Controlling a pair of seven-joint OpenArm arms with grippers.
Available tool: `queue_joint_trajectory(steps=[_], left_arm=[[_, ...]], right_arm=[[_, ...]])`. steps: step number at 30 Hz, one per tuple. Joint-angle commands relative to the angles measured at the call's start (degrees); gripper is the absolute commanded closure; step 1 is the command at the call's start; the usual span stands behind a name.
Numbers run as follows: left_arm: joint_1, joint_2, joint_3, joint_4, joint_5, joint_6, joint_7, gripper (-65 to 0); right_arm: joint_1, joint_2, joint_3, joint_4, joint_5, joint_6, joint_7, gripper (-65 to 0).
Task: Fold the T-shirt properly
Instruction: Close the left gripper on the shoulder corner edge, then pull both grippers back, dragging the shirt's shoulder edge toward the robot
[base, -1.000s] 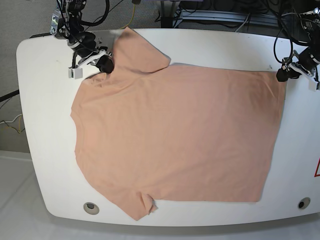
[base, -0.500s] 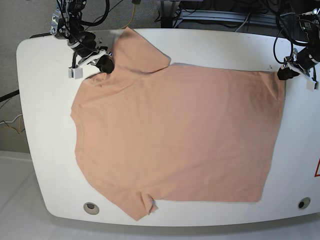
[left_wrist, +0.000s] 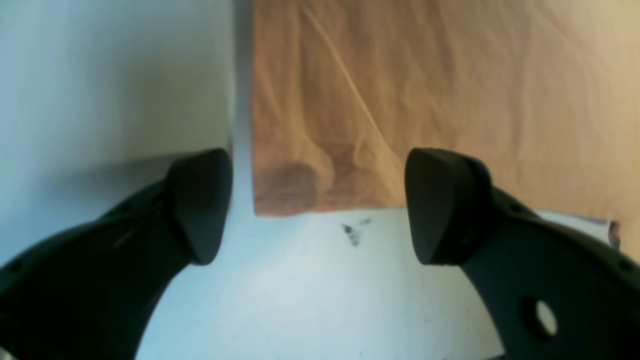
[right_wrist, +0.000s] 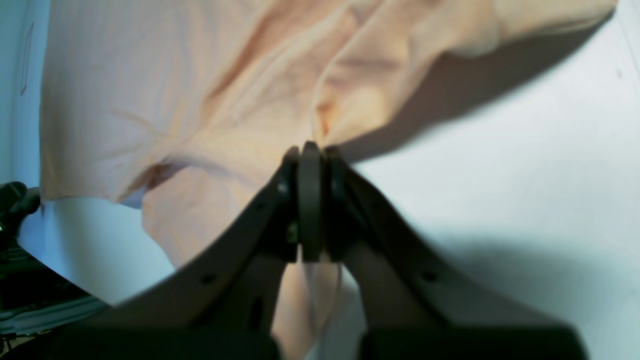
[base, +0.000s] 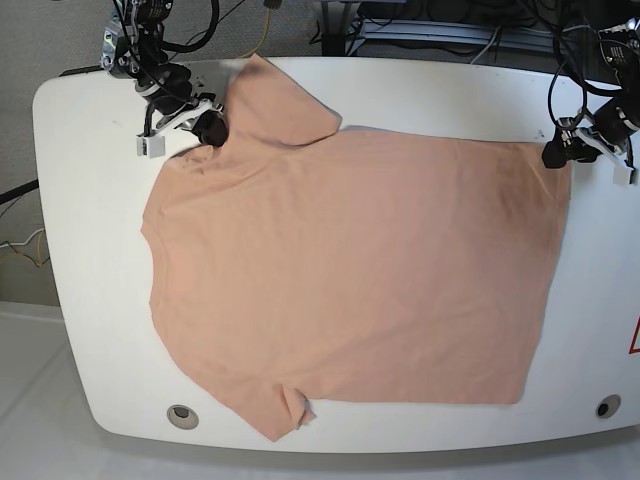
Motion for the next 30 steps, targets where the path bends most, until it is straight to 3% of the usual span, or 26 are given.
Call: queue_joint_trajectory(steps=[1, 3, 7, 13, 14, 21, 27, 30], left_arm=[[-0.1, -0.4, -0.1, 0.0, 1.3, 0.4, 1.1, -47.6], [-0.2, -0.3, -0.1, 0.0, 1.4, 0.5, 1.0, -45.8], [0.1, -0.3, 0.4, 0.0, 1.1, -0.2, -0.7, -32.4], [0.2, -0.4, 0.4, 0.1, 1.2, -0.2, -2.3, -7.8], [0.2, -0.5, 0.4, 0.2, 1.0, -0.3, -2.6, -0.6], [1.3, -0.7, 0.0, 0.9, 0.4, -2.1, -3.7, 0.0], [2.9, -0.6, -1.0, 4.0, -0.2, -6.6, -3.6, 0.0], [3.2, -0.6, -1.3, 4.5, -0.5, -6.7, -3.6, 0.0]], right_arm=[[0.0, 0.6, 0.3, 1.0, 0.0, -0.3, -0.4, 0.0], [-0.1, 0.6, 0.3, 1.0, 0.0, -0.3, -0.5, 0.0], [-0.1, 0.5, 0.3, 1.0, 0.0, -0.3, -0.6, 0.0], [-0.2, 0.6, 0.3, 1.3, -0.1, -0.4, -0.6, 0.0], [-0.3, 0.6, 0.3, 1.3, 0.0, -0.3, -0.7, 0.0], [-1.1, 0.5, 0.7, 1.9, 0.5, 0.0, -1.3, 0.0], [-2.2, 0.5, 0.4, 4.1, 1.1, 0.3, -1.7, 0.0], [-2.6, 0.4, 0.3, 5.0, 1.3, 0.4, -2.1, 0.0]])
